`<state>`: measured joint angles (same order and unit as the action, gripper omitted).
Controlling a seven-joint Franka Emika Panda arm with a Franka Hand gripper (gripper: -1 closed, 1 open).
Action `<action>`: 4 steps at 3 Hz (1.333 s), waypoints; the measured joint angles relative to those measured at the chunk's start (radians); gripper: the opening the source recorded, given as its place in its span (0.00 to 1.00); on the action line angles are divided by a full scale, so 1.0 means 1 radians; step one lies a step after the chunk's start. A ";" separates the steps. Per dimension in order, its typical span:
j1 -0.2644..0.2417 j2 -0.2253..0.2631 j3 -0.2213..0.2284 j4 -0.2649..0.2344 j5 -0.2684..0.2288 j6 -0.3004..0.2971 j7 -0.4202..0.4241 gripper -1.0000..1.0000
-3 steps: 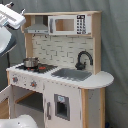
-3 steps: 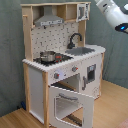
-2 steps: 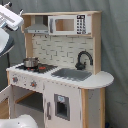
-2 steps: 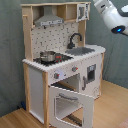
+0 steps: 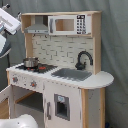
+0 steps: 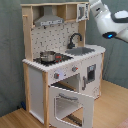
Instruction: Play with the kitchen
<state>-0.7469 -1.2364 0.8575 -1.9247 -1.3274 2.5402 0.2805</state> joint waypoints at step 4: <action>-0.118 0.009 0.210 0.063 0.054 -0.289 0.293 1.00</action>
<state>-0.8651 -1.2277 1.0676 -1.8614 -1.2737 2.2514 0.5734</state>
